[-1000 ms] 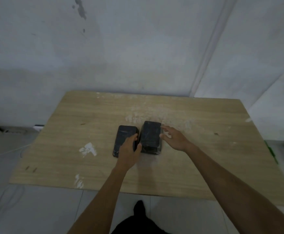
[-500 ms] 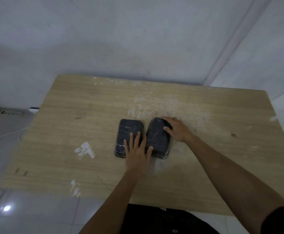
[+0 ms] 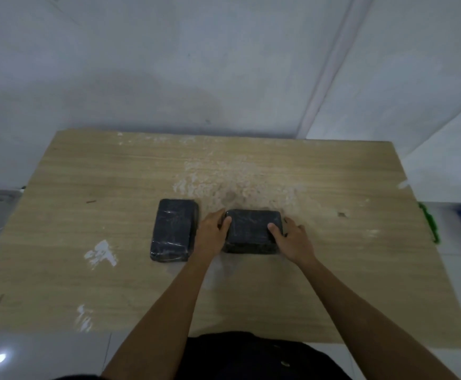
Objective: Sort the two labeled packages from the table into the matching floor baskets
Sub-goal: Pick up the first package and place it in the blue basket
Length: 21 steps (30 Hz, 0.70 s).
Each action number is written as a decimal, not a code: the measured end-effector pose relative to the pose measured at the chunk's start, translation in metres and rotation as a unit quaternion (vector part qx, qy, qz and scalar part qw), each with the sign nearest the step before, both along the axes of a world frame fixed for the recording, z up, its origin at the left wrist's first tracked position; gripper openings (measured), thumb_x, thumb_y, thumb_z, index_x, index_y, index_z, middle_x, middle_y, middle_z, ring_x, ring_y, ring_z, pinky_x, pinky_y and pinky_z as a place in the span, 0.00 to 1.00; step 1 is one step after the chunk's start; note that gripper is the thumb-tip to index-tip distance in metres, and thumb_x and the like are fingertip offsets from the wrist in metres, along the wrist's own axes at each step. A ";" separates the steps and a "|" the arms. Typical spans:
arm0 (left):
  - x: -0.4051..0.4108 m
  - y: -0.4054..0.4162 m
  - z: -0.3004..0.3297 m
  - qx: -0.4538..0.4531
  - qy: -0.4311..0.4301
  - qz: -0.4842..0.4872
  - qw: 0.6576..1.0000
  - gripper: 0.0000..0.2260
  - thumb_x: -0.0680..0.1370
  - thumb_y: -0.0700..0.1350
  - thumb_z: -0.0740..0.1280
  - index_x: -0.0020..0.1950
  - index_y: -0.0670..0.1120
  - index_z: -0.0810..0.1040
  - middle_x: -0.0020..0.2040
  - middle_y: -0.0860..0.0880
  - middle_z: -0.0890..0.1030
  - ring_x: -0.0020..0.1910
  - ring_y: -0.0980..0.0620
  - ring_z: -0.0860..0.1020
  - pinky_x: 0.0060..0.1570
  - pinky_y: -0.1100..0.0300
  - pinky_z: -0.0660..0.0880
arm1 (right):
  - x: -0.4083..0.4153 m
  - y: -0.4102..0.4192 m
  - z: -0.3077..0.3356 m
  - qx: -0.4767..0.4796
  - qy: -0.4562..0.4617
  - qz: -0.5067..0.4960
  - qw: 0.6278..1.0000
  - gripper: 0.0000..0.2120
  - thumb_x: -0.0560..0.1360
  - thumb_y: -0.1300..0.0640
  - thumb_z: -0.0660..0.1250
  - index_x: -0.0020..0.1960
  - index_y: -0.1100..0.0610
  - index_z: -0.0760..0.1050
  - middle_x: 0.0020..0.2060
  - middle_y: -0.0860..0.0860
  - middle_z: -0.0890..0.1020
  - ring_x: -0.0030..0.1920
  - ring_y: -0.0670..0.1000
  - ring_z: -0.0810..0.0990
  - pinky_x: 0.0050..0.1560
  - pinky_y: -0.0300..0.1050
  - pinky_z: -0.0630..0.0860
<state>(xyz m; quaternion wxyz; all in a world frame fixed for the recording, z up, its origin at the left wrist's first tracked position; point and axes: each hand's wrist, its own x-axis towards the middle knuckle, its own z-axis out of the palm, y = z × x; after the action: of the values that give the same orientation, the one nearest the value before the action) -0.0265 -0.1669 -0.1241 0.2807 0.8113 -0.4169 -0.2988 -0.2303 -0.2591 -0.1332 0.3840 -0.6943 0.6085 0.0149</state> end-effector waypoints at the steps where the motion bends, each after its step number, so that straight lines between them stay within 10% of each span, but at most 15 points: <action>1: -0.002 0.000 -0.001 0.006 0.007 0.002 1.000 0.19 0.82 0.51 0.58 0.67 0.42 0.73 0.61 0.41 0.79 0.58 0.41 0.77 0.57 0.51 0.74 | -0.002 -0.003 -0.001 0.019 -0.004 -0.005 1.000 0.37 0.74 0.30 0.55 0.73 0.53 0.61 0.66 0.59 0.69 0.65 0.62 0.71 0.60 0.54 0.71; 15: 0.009 -0.012 0.029 -0.106 0.266 0.074 0.955 0.23 0.80 0.49 0.63 0.74 0.46 0.67 0.72 0.44 0.70 0.66 0.45 0.73 0.63 0.45 0.75 | -0.010 -0.025 0.021 -0.021 -0.230 -0.019 0.973 0.32 0.74 0.49 0.71 0.72 0.47 0.59 0.60 0.53 0.74 0.59 0.54 0.76 0.54 0.55 0.79; 21: 0.006 -0.005 0.036 -0.104 0.300 0.104 0.942 0.17 0.79 0.43 0.65 0.67 0.42 0.71 0.63 0.42 0.74 0.60 0.45 0.76 0.58 0.49 0.78 | -0.013 -0.021 0.038 0.100 -0.255 -0.094 0.957 0.27 0.69 0.27 0.59 0.58 0.44 0.63 0.54 0.50 0.76 0.47 0.55 0.84 0.31 0.46 0.81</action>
<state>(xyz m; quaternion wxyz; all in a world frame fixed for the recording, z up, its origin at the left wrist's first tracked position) -0.0203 -0.1714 -0.0883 0.5055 0.6891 -0.2552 -0.4522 -0.2438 -0.2799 -0.0950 0.5935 -0.5724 0.5487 -0.1379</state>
